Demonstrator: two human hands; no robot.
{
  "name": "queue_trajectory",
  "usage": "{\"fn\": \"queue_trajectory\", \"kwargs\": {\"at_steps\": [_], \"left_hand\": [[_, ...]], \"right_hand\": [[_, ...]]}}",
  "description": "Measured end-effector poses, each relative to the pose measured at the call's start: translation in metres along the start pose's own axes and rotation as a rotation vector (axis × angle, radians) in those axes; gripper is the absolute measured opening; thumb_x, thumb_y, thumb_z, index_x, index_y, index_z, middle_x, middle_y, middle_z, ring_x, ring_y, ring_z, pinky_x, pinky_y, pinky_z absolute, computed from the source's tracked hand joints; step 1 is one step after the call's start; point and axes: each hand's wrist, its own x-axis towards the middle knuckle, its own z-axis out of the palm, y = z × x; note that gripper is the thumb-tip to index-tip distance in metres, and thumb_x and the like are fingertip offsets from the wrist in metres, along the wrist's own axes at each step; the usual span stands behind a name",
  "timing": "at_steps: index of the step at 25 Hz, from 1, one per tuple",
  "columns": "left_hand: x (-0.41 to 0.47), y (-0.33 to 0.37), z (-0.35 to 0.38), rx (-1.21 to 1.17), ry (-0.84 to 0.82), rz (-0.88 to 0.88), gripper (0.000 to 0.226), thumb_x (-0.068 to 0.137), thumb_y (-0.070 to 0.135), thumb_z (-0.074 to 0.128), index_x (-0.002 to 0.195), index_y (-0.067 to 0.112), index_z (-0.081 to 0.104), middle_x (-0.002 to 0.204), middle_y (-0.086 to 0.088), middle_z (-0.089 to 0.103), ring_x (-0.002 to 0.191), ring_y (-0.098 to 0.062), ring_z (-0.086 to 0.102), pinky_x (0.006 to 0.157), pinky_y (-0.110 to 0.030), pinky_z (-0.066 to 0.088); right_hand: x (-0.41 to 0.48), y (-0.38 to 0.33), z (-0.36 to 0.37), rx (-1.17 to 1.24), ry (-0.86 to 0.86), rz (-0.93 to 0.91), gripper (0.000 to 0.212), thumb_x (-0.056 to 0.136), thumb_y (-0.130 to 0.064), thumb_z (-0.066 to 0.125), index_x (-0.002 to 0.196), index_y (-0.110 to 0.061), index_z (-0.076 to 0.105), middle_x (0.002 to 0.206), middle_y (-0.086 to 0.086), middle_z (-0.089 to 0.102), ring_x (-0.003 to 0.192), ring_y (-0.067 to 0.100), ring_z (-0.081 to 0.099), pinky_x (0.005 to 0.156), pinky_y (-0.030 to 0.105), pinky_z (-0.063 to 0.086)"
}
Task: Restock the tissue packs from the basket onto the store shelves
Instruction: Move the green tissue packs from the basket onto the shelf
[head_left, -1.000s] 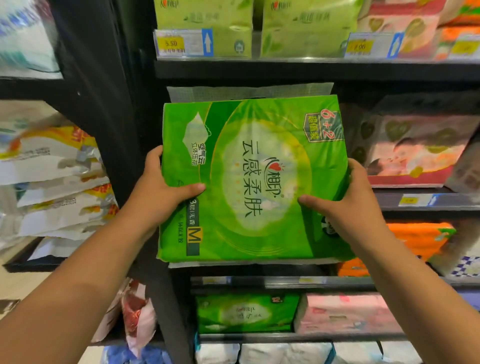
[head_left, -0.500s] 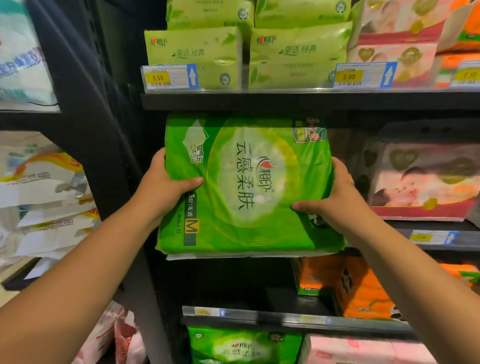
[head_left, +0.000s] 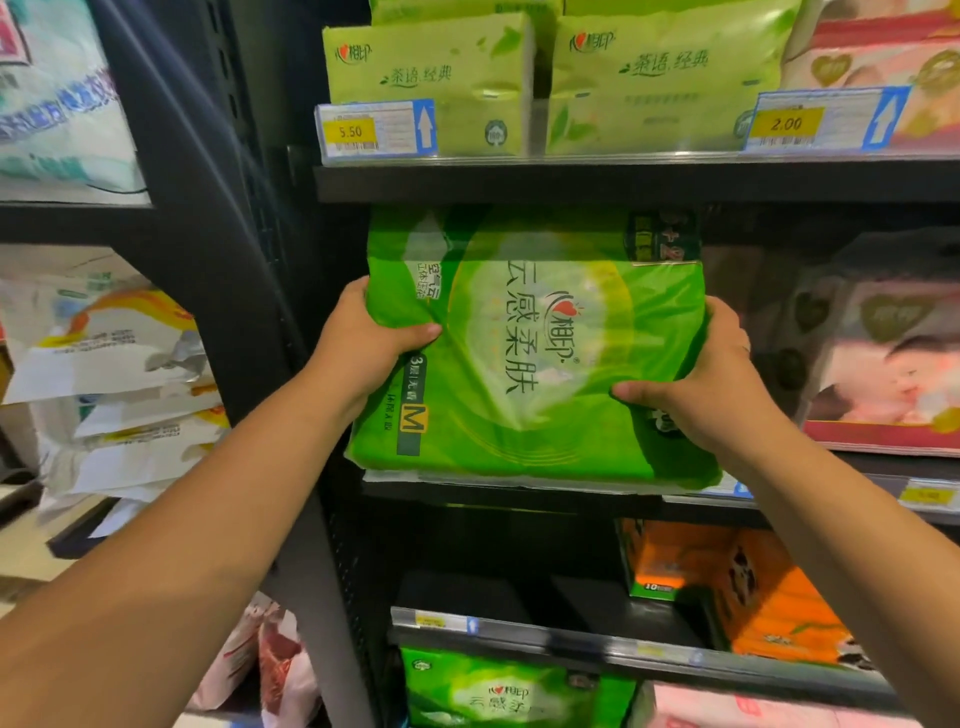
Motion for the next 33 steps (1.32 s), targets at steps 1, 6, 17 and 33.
{"fn": "queue_trajectory", "kwargs": {"at_steps": [1, 6, 17, 33], "left_hand": [[0.002, 0.001, 0.000, 0.000, -0.008, 0.000, 0.073, 0.070, 0.009, 0.084, 0.132, 0.017, 0.047, 0.110, 0.002, 0.067, 0.099, -0.015, 0.066, 0.088, -0.039, 0.054], [0.017, -0.004, -0.005, -0.021, -0.082, -0.064, 0.054, 0.073, 0.008, 0.080, 0.120, 0.017, 0.055, 0.106, 0.000, 0.069, 0.098, -0.018, 0.067, 0.087, -0.042, 0.055], [0.052, -0.024, 0.013, 0.149, 0.023, 0.056, 0.081, 0.074, 0.014, 0.082, 0.139, 0.017, 0.034, 0.109, 0.005, 0.060, 0.105, -0.017, 0.060, 0.096, -0.040, 0.049], [0.008, -0.077, 0.005, 0.293, -0.092, 0.000, 0.103, 0.066, 0.019, 0.087, 0.144, 0.028, 0.019, 0.118, 0.017, 0.054, 0.112, -0.006, 0.052, 0.096, -0.025, 0.041]], "right_hand": [[0.002, -0.002, 0.001, 0.002, -0.004, 0.015, 0.107, 0.056, -0.025, 0.092, 0.142, -0.025, 0.028, 0.138, 0.007, 0.037, 0.128, 0.029, 0.038, 0.102, 0.046, 0.041], [0.014, -0.009, 0.011, 0.104, -0.106, 0.088, 0.087, 0.052, -0.028, 0.092, 0.126, -0.035, 0.046, 0.128, 0.004, 0.053, 0.109, 0.023, 0.057, 0.065, 0.025, 0.048], [0.047, 0.003, 0.041, 0.035, 0.012, 0.159, 0.067, 0.062, -0.021, 0.091, 0.104, -0.015, 0.039, 0.117, 0.012, 0.054, 0.090, 0.022, 0.057, 0.058, 0.029, 0.051], [0.023, 0.051, 0.045, -0.028, -0.283, -0.031, 0.118, 0.061, -0.009, 0.089, 0.147, -0.029, 0.011, 0.126, -0.011, 0.045, 0.114, 0.007, 0.043, 0.083, 0.011, 0.033]]}}
